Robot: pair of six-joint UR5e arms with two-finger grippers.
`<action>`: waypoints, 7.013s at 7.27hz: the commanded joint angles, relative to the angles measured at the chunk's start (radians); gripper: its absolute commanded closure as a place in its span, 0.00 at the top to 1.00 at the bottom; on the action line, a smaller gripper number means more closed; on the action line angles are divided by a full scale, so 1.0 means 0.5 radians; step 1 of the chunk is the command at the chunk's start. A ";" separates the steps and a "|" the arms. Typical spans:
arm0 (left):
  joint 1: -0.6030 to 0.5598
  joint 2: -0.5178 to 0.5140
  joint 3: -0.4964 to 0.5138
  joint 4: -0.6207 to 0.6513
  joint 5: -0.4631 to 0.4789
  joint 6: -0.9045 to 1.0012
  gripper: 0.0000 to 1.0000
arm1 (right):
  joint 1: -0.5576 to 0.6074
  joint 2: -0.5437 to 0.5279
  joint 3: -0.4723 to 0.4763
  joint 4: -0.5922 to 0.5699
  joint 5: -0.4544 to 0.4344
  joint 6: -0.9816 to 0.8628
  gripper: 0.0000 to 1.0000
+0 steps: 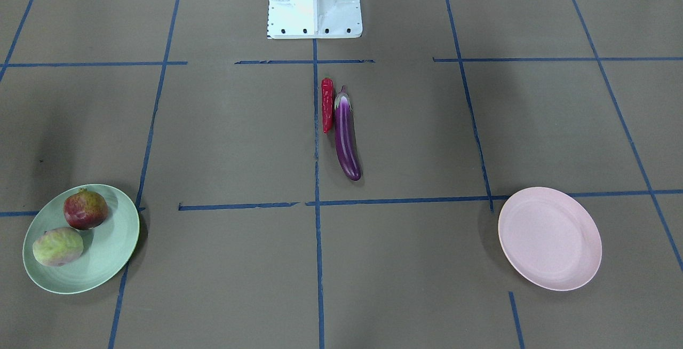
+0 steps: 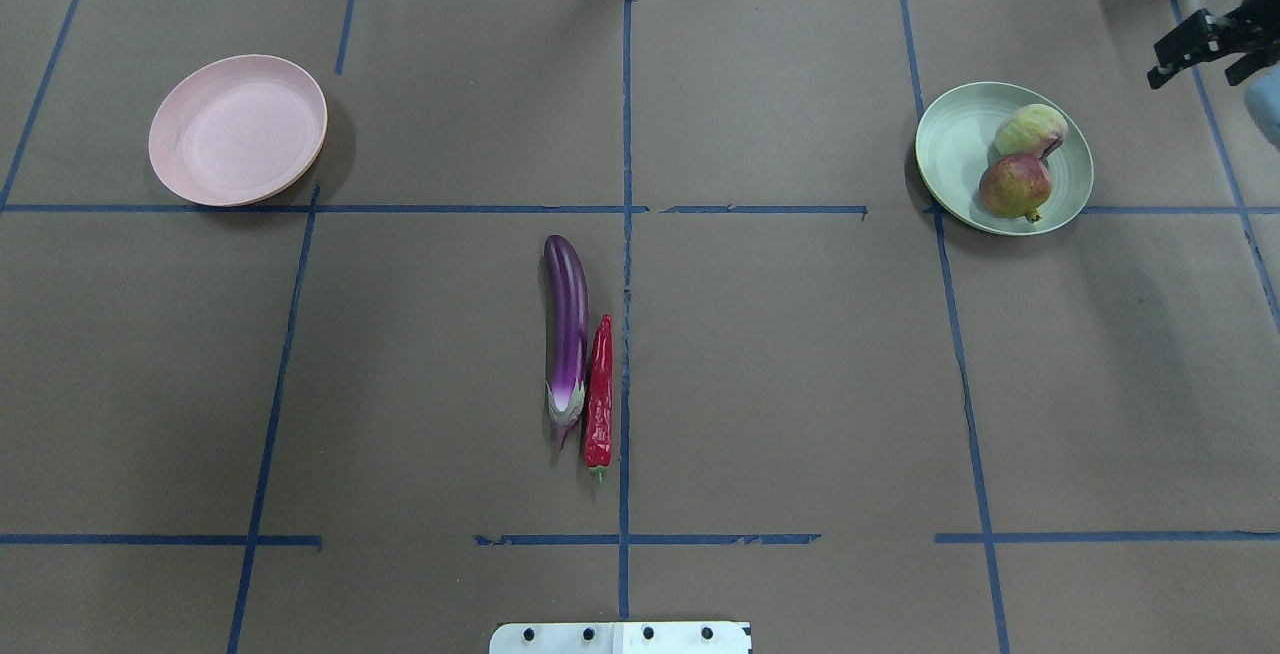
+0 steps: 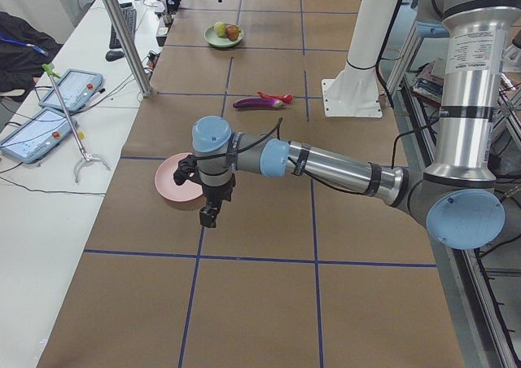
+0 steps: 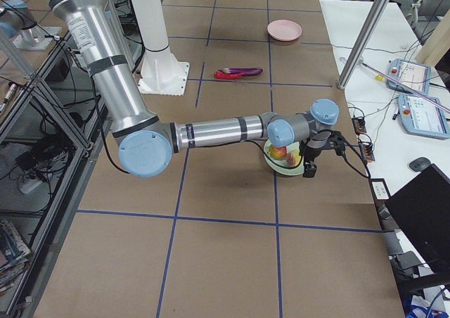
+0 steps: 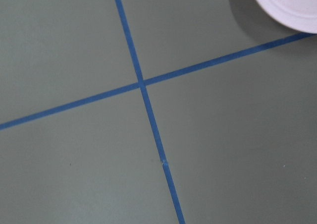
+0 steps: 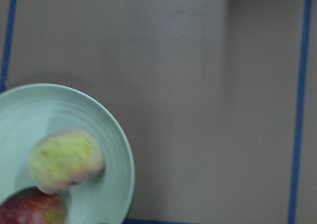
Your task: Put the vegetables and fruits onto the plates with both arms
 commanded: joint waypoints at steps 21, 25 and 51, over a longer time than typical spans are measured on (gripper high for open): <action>1.866 -1.634 0.913 -0.315 0.790 -3.192 0.00 | 0.341 -0.786 0.534 0.008 0.127 -0.324 1.00; 1.211 -1.435 0.879 -0.315 0.555 -2.370 0.00 | 0.341 -0.786 0.531 0.011 0.130 -0.321 1.00; 1.620 -1.175 0.232 -0.060 0.825 -2.849 0.00 | 0.338 -0.783 0.531 0.014 0.133 -0.321 1.00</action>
